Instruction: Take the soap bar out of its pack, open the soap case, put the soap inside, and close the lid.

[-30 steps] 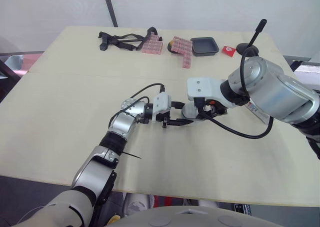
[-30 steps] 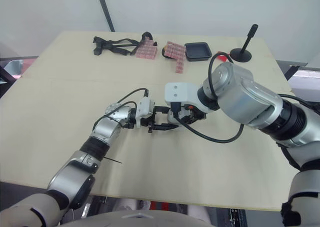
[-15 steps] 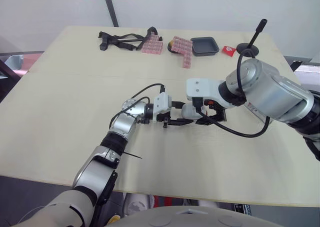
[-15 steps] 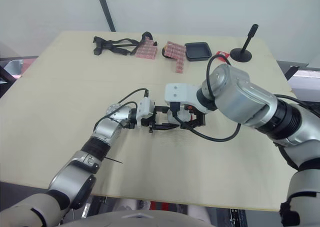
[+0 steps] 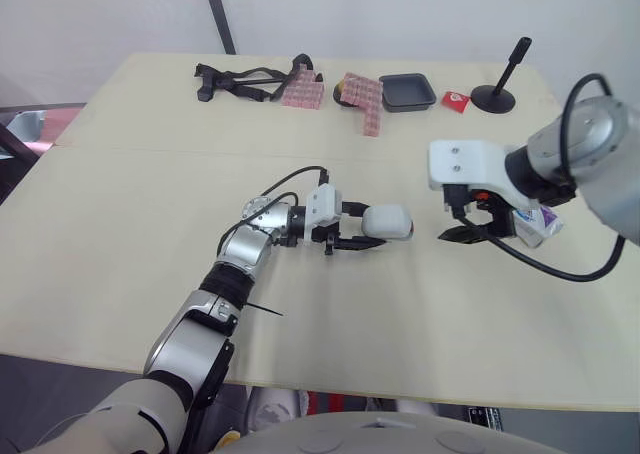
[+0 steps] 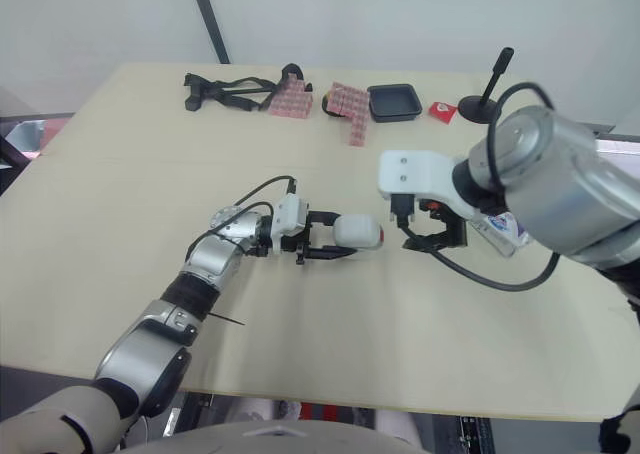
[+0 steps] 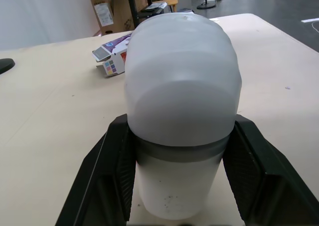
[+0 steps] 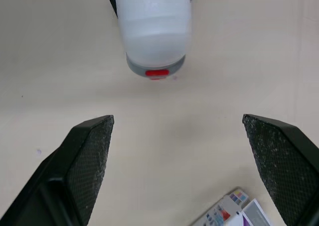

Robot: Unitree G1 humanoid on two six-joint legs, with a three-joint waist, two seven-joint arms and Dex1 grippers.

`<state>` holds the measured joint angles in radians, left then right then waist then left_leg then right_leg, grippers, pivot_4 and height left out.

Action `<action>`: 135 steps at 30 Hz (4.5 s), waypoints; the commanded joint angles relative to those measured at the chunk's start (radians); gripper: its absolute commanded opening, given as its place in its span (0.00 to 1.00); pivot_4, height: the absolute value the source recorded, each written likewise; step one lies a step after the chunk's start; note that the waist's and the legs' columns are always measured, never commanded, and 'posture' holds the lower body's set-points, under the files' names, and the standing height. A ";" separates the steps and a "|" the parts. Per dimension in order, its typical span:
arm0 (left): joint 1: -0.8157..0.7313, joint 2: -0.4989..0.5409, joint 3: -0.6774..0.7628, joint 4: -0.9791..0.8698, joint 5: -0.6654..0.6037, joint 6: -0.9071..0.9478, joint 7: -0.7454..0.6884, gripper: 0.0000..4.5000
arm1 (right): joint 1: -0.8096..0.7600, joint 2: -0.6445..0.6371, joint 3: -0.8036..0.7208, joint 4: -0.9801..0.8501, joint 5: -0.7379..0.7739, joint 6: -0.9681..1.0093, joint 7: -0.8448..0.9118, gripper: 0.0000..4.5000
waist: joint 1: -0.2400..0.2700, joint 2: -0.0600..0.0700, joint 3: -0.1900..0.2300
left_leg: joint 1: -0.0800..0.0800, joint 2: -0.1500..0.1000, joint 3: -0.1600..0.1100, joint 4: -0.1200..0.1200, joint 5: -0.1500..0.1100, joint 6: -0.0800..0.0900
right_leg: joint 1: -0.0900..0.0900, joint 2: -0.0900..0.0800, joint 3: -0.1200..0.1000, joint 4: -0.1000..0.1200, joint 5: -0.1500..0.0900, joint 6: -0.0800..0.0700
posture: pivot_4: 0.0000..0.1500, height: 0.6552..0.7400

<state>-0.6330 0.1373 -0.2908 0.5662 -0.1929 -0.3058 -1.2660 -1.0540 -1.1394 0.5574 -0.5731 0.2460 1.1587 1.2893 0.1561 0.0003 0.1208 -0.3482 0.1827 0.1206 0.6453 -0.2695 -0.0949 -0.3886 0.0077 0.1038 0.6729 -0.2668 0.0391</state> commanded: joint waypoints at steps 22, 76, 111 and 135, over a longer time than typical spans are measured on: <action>0.030 0.033 -0.021 -0.033 0.031 0.044 0.002 0.44 | 0.062 0.303 -0.365 0.023 0.317 0.210 -0.218 0.01 | 0.007 0.000 0.000 | -0.003 0.000 0.000 0.000 0.000 0.000 | 0.000 0.002 -0.002 -0.003 0.000 0.000 | 1.00 1.00; 0.045 0.042 -0.018 -0.071 0.027 0.066 0.017 0.44 | 0.304 0.246 -0.216 0.129 0.318 0.082 -0.395 0.01 | -0.004 0.000 -0.001 | 0.010 0.000 0.000 -0.008 0.000 -0.001 | 0.012 0.001 -0.003 -0.013 0.000 0.000 | 1.00 1.00; 0.028 0.045 0.029 -0.077 -0.024 0.115 0.029 0.44 | 0.391 0.340 -0.611 0.083 0.474 -0.082 -0.392 0.64 | -0.024 -0.006 -0.003 | 0.017 -0.001 -0.001 -0.024 0.002 -0.003 | 0.024 -0.001 -0.007 -0.029 0.000 0.000 | 1.00 1.00; -0.129 0.234 0.123 -0.365 -0.474 1.519 0.080 0.44 | 1.007 0.266 -0.719 0.003 0.287 -0.535 -0.363 0.99 | -0.021 -0.002 0.005 | 0.005 -0.001 -0.001 -0.024 0.001 -0.004 | 0.013 0.001 -0.008 -0.031 0.000 0.000 | 1.00 1.00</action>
<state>-0.7364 0.3730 -0.1839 0.2405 -0.6157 1.1517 -1.1814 -0.0426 -0.8708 -0.1353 -0.5576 0.5330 0.6413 0.9364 0.1353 -0.0020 0.1257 -0.3432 0.1820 0.1194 0.6211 -0.2683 -0.0985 -0.3756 0.0088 0.0958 0.6413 -0.2666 0.0395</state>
